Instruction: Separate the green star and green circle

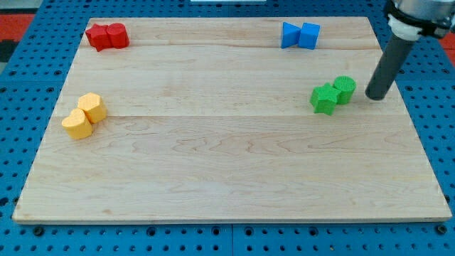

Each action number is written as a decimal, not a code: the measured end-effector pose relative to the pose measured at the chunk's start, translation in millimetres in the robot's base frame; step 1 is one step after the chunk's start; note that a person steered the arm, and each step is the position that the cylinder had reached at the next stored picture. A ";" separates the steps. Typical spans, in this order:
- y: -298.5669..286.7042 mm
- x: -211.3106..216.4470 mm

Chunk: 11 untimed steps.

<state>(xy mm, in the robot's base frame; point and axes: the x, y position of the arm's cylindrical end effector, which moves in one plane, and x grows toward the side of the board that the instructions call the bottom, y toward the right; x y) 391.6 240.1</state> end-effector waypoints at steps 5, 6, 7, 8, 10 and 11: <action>-146.4 -34.2; -182.3 -33.8; -184.8 -51.4; -92.3 -76.0; -11.9 -143.6; -66.7 -155.0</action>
